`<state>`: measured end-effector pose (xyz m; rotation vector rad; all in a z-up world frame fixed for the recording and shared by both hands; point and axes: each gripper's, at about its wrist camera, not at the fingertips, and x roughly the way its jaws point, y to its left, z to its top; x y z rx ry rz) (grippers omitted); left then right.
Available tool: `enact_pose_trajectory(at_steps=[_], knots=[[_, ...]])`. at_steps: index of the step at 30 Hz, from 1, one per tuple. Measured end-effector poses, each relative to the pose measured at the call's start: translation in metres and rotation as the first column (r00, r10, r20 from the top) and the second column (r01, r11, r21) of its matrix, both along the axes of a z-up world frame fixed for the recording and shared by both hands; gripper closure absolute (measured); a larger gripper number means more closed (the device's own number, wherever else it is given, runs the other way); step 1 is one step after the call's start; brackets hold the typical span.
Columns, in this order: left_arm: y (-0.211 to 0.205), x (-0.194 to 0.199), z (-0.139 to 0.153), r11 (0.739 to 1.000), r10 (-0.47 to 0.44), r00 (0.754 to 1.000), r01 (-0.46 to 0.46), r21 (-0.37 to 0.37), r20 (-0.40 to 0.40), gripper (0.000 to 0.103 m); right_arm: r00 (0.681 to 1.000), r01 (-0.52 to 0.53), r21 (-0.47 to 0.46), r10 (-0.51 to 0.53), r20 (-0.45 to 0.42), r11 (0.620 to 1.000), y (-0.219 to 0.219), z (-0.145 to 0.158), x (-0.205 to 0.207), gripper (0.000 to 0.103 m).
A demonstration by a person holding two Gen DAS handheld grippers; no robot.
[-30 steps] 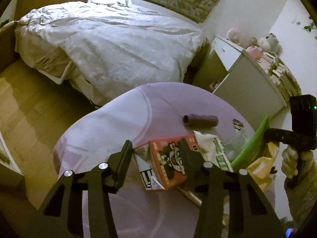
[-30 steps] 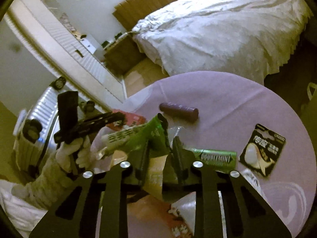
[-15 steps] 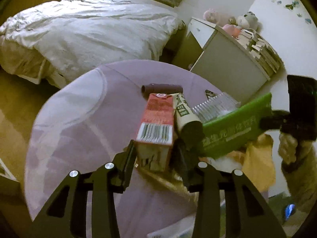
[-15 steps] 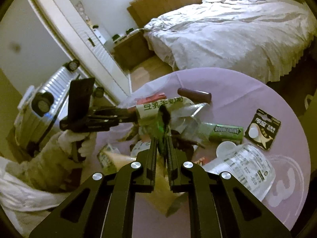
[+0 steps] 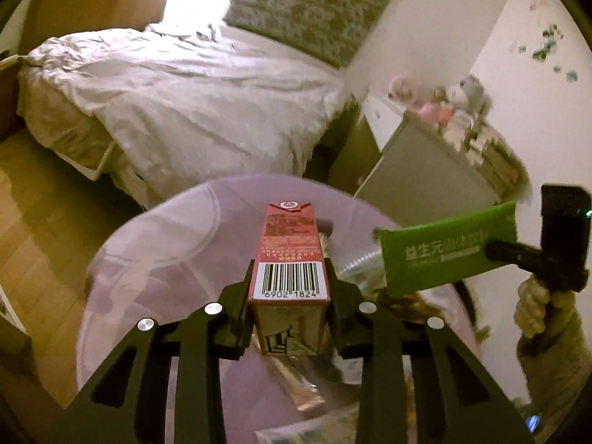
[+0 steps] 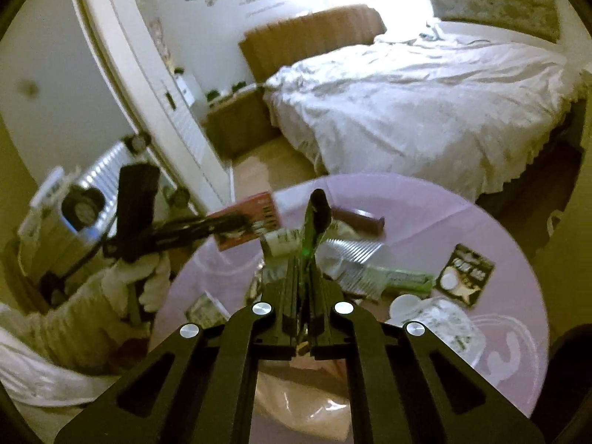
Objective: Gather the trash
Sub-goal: 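Carry both items to the black bin and open both grippers over it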
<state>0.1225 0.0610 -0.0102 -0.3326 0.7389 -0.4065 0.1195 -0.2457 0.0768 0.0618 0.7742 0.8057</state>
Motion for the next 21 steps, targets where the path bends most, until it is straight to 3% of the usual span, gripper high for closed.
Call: enact_pose_trajectory(at_steps=[5, 7, 11, 15, 18, 21], knots=[[-0.035, -0.013, 0.039, 0.996, -0.061, 0.997, 0.063, -0.056, 0.040, 0.070, 0.985, 0.154, 0.028, -0.155, 0.075, 0.988, -0.057, 0.039, -0.006, 0.098], [-0.060, -0.011, 0.047, 0.991, -0.111, 0.993, 0.115, -0.073, 0.045, 0.070, 0.961, 0.265, 0.013, -0.266, 0.080, 0.964, -0.088, 0.047, -0.003, 0.098], [-0.140, 0.006, 0.056, 0.964, -0.244, 0.969, 0.245, -0.107, 0.023, 0.070, 0.879, 0.476, -0.016, -0.476, 0.027, 0.879, -0.161, 0.045, 0.006, 0.098], [-0.244, 0.027, 0.049, 0.912, -0.390, 0.921, 0.383, -0.147, -0.020, 0.070, 0.793, 0.604, -0.060, -0.607, -0.050, 0.795, -0.231, 0.025, 0.015, 0.098], [-0.324, 0.043, 0.030, 0.871, -0.479, 0.873, 0.460, -0.173, -0.089, 0.070, 0.721, 0.673, -0.128, -0.684, -0.106, 0.729, -0.283, -0.005, 0.019, 0.098], [-0.380, 0.057, 0.005, 0.852, -0.519, 0.838, 0.494, -0.173, -0.165, 0.070, 0.643, 0.715, -0.202, -0.743, -0.187, 0.669, -0.331, -0.051, 0.020, 0.098]])
